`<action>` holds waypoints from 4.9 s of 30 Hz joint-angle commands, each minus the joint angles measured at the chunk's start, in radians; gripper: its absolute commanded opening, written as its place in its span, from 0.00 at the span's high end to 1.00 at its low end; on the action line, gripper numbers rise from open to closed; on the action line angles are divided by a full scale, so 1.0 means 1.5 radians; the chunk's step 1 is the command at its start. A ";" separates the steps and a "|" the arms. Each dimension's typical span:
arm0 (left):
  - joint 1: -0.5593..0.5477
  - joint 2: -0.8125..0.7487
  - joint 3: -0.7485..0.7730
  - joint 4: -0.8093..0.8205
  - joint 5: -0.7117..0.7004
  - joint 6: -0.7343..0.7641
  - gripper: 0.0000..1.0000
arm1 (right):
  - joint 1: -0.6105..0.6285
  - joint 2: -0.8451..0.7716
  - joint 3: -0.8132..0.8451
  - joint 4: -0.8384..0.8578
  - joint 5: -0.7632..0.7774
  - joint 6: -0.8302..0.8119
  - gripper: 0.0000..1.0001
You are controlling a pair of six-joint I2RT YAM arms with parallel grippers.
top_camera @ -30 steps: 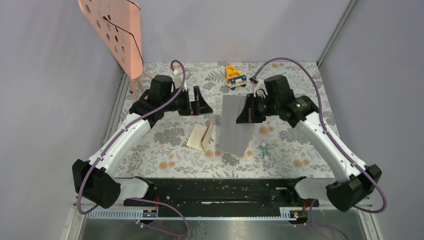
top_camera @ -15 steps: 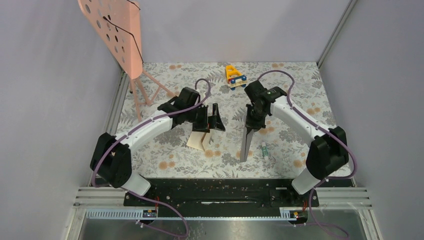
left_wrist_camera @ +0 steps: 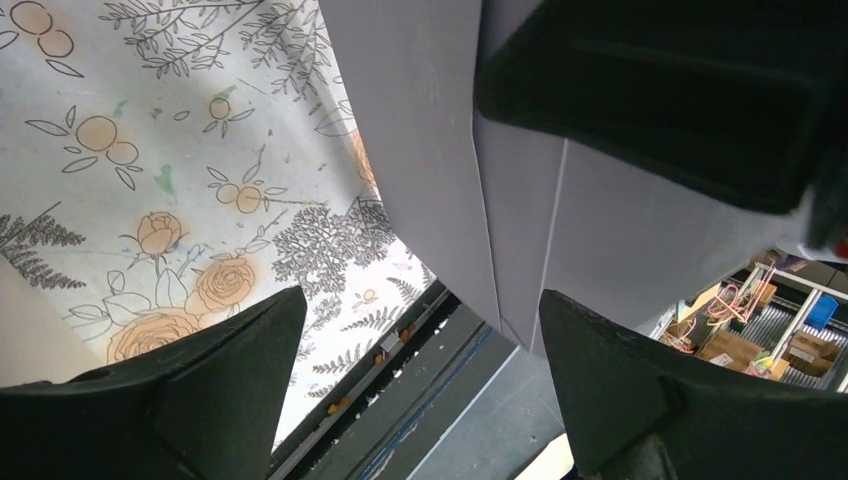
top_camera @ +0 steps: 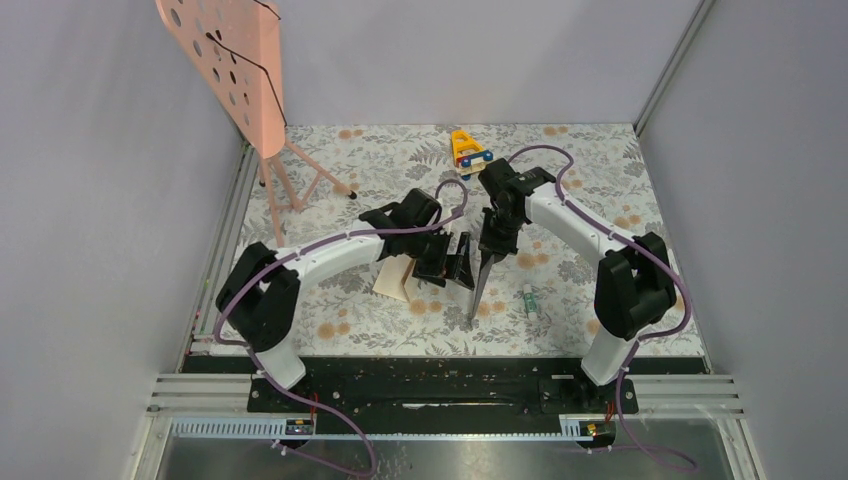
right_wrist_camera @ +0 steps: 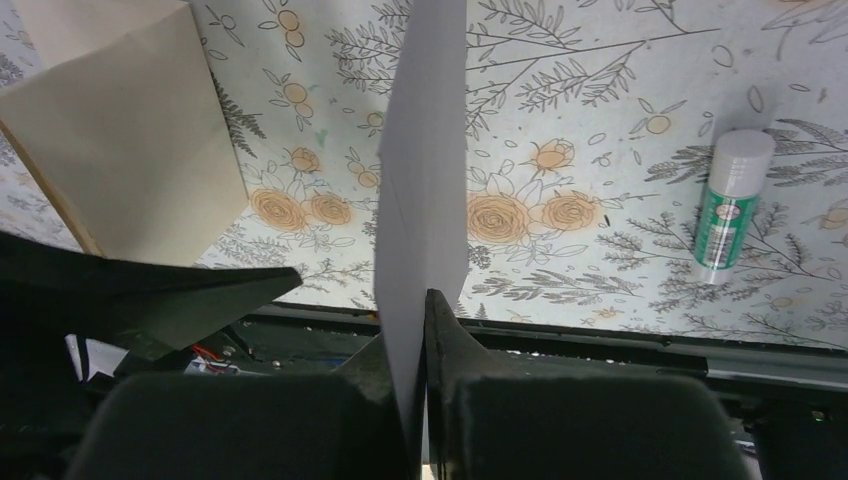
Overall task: Place the letter into the envelope and seal it
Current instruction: Adjust the envelope.
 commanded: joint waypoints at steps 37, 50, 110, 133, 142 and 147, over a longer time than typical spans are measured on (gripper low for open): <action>-0.083 0.124 0.160 -0.070 -0.242 0.018 0.34 | 0.007 0.000 0.013 0.048 -0.093 0.050 1.00; -0.059 0.056 0.109 -0.049 -0.153 0.030 0.30 | 0.008 0.004 -0.024 0.097 -0.164 0.074 1.00; 0.072 0.008 0.027 0.024 0.030 -0.029 0.31 | -0.034 0.267 0.379 -0.389 0.141 -0.033 1.00; 0.001 0.102 0.093 0.096 0.037 -0.107 0.30 | -0.027 0.223 0.202 -0.214 0.001 -0.010 1.00; -0.005 0.092 0.076 0.098 0.029 -0.102 0.33 | -0.027 0.148 0.126 -0.121 -0.078 -0.032 1.00; -0.005 0.051 0.035 0.088 0.007 -0.089 0.40 | -0.027 0.117 0.104 -0.090 -0.107 -0.042 1.00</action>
